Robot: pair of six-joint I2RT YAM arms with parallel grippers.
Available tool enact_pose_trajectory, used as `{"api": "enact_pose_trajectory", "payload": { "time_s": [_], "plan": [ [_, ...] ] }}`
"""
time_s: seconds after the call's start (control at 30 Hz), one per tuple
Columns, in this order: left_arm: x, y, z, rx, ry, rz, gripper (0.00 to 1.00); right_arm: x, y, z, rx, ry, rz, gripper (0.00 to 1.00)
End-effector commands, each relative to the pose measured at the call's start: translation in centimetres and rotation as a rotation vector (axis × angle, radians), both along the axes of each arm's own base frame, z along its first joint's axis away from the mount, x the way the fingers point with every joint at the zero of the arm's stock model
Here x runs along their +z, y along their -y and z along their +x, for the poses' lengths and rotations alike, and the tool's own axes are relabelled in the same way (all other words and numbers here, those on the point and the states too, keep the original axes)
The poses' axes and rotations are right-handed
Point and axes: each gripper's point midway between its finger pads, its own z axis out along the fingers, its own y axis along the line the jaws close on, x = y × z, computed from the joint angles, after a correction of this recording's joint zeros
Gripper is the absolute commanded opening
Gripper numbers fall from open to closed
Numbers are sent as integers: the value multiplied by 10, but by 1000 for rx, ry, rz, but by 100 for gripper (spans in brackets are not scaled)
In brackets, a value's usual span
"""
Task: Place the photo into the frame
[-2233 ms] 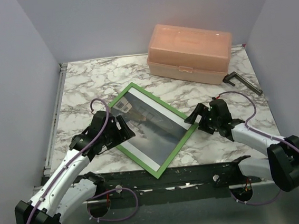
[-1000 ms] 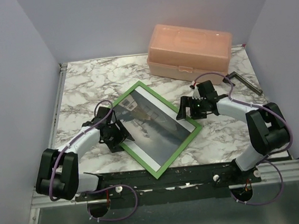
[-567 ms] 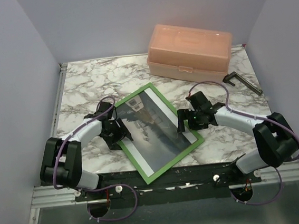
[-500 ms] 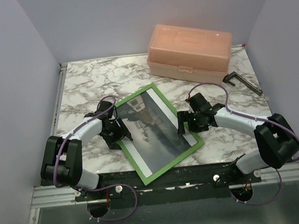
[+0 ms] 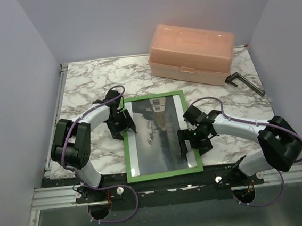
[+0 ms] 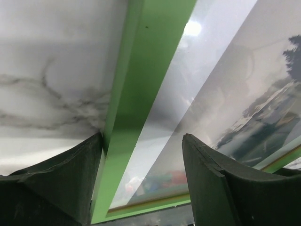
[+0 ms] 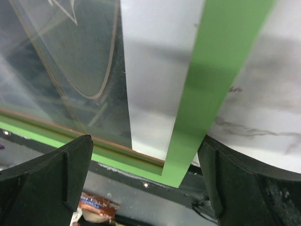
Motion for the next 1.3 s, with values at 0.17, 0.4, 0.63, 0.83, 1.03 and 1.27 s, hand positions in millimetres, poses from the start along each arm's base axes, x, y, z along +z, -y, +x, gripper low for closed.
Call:
{"api": "enact_pose_trajectory", "payload": {
  "time_s": [0.17,0.4,0.63,0.83,1.03,1.27],
  "plan": [
    [4,57,61,-112,108,-70,69,15,-40,-13,22,-84,138,100],
    [4,85,83,-176,94,-64,69,28,-65,-12,72,-72,202,100],
    [1,113,90,-232,71,-70,70,29,-93,-30,179,-93,233,100],
    [2,125,90,-254,74,-81,71,30,-121,-39,237,-91,261,100],
    [3,107,95,-289,85,31,81,26,-120,-33,230,-73,181,100],
    [53,49,115,-275,235,294,97,14,-85,-24,194,-25,-16,100]
  ]
}}
